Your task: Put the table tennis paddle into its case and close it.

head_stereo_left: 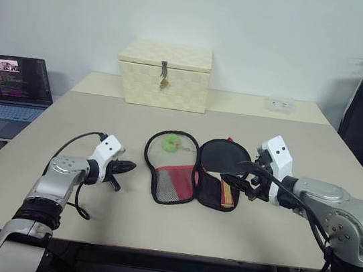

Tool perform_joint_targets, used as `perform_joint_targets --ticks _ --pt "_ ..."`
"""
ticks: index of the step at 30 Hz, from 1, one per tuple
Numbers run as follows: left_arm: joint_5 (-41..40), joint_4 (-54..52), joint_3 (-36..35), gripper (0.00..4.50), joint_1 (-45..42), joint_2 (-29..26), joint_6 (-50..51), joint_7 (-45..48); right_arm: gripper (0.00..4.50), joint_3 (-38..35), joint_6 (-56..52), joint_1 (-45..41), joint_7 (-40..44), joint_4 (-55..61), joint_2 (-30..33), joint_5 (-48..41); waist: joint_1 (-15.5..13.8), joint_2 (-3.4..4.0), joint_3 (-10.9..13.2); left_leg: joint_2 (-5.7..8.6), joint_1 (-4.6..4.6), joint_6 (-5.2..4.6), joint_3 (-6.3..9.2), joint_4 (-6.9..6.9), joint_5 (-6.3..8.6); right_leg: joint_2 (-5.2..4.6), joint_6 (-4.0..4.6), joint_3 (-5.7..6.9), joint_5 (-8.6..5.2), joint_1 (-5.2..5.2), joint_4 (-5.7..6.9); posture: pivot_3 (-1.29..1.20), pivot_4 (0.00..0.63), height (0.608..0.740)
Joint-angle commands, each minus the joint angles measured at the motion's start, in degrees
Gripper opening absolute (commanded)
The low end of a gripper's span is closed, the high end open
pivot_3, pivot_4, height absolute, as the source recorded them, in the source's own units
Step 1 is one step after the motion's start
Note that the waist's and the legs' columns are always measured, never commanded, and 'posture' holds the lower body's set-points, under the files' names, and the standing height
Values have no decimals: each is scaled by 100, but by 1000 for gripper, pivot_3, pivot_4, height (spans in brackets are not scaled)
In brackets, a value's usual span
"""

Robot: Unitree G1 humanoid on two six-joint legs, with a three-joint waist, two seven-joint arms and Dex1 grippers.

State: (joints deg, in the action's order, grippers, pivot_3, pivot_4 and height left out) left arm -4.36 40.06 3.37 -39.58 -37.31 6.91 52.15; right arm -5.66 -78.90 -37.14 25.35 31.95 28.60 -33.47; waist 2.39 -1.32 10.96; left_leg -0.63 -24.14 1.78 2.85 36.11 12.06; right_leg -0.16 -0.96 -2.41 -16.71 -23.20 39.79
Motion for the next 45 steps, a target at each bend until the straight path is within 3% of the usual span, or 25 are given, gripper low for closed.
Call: perform_joint_targets --ticks 1,11,26,37,45 --pt "163 372 69 50 -332 174 -298 -30 3644 -128 100 -51 -64 172 25 -73 -22 0 0 0 0 0 1 1 0 0 0 1 0 0 2 0 150 740" --pt "399 1834 175 50 -1295 1245 -983 -154 3644 -67 244 67 -44 164 169 -45 -127 -6 -4 12 -14 -1 9 26 -1 -4 -7 12 1 5 9 0 150 740" --pt "237 1964 122 50 -2956 2720 -1449 232 3644 -572 673 170 24 -465 1068 204 -91 -8 -3 19 -46 -3 23 61 1 -1 -16 22 3 -3 9 0 150 740" --pt "148 1849 -75 50 -2574 2307 -1412 330 3644 -595 663 182 -360 -919 610 287 86 -5 -3 12 -27 -6 3 59 3 23 -14 -3 3 -3 19 0 150 740" --pt "-666 -68 -508 50 -1271 1465 -537 1208 3644 -276 1297 30 -901 -2290 -386 801 78 -4 -2 -1 -30 -5 7 60 2 12 -14 0 3 -4 20 0 150 740"
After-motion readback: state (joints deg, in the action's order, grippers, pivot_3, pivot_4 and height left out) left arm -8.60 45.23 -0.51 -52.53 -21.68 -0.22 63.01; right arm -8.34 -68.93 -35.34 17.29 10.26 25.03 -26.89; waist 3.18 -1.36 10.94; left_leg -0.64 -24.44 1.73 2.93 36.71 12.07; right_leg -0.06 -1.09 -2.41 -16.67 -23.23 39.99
